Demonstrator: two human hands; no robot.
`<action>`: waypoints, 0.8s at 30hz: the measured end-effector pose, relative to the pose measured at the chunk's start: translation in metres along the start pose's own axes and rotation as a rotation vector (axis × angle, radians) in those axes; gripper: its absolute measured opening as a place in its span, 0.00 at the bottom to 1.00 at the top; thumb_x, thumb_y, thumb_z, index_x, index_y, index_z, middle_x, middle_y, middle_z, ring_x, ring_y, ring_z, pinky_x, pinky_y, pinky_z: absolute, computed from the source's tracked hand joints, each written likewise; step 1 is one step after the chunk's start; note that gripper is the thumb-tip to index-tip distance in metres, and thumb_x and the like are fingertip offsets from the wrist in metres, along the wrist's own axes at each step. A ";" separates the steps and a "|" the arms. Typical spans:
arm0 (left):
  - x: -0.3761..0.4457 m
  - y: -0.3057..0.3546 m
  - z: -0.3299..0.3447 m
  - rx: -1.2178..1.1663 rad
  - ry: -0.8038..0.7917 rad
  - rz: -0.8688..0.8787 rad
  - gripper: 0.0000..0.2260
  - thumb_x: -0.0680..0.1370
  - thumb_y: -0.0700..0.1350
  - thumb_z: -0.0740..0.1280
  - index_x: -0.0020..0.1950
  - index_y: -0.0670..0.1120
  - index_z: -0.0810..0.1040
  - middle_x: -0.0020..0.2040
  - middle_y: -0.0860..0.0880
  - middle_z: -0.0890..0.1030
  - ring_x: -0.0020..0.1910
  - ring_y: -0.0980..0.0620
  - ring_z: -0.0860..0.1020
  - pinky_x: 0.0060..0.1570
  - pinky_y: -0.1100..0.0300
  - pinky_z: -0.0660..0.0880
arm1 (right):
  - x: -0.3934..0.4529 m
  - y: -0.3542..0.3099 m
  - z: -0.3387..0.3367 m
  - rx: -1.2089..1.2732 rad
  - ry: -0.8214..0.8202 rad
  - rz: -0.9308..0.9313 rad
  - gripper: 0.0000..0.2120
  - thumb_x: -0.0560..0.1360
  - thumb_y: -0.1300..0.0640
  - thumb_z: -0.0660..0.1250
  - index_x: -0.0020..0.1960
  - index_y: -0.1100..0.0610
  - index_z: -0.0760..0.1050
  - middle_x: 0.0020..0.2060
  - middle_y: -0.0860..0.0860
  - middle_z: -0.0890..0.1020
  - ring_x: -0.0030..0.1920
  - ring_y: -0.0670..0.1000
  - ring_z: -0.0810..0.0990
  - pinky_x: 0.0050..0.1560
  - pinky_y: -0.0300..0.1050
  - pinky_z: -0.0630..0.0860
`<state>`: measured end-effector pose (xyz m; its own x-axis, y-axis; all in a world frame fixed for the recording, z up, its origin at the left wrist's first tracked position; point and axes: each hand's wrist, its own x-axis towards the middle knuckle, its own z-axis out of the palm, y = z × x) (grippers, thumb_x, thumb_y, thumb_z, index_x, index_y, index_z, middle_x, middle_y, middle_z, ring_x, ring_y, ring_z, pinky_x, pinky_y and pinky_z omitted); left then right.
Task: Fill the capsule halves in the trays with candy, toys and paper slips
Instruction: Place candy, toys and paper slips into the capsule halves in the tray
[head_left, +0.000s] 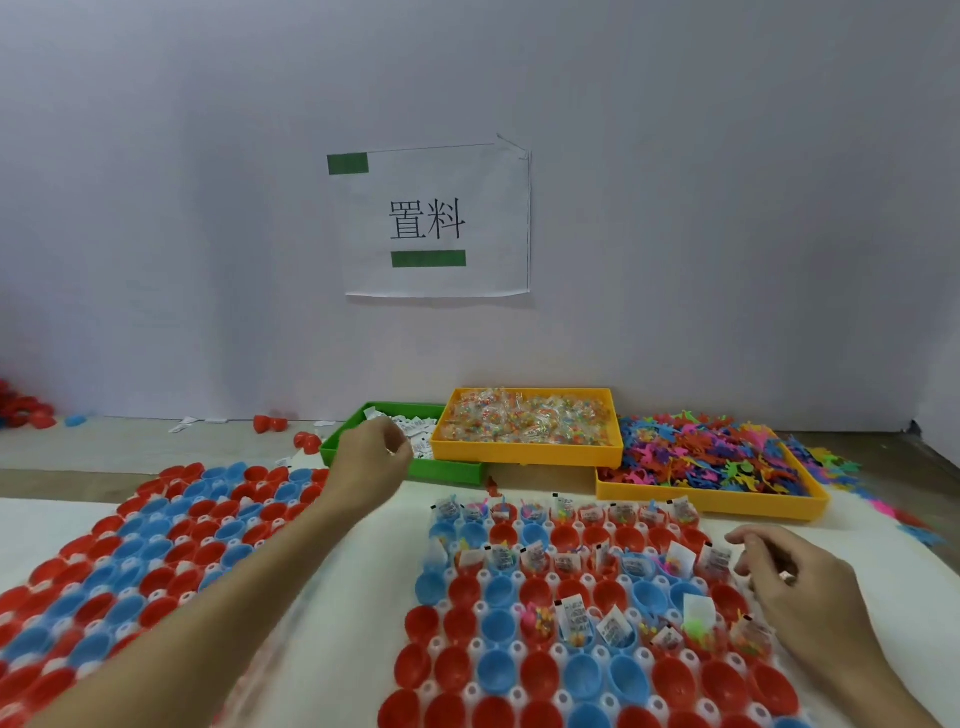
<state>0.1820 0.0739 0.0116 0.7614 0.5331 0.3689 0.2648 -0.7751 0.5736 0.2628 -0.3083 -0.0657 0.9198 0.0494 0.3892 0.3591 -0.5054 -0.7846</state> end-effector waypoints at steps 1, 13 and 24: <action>0.013 -0.010 0.001 0.055 -0.022 -0.004 0.05 0.79 0.37 0.66 0.53 0.43 0.79 0.53 0.46 0.81 0.48 0.53 0.78 0.47 0.63 0.74 | 0.000 0.000 0.000 0.004 0.002 0.001 0.10 0.80 0.65 0.64 0.47 0.57 0.82 0.36 0.49 0.82 0.39 0.50 0.80 0.36 0.30 0.74; 0.041 -0.042 0.032 0.444 -0.228 0.151 0.09 0.79 0.39 0.67 0.57 0.47 0.81 0.58 0.46 0.81 0.54 0.49 0.78 0.55 0.54 0.78 | -0.001 -0.001 0.001 0.010 -0.009 0.004 0.10 0.80 0.64 0.64 0.45 0.56 0.82 0.34 0.48 0.82 0.36 0.48 0.80 0.33 0.32 0.74; 0.042 -0.038 0.034 0.324 -0.221 0.053 0.10 0.78 0.44 0.62 0.41 0.42 0.79 0.39 0.45 0.82 0.33 0.52 0.74 0.35 0.58 0.72 | -0.001 -0.002 0.001 0.006 -0.016 0.004 0.10 0.80 0.64 0.64 0.46 0.57 0.82 0.35 0.48 0.82 0.37 0.48 0.80 0.35 0.28 0.74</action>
<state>0.2245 0.1141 -0.0198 0.8788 0.4309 0.2049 0.3677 -0.8853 0.2847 0.2612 -0.3067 -0.0649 0.9236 0.0610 0.3785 0.3564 -0.5007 -0.7888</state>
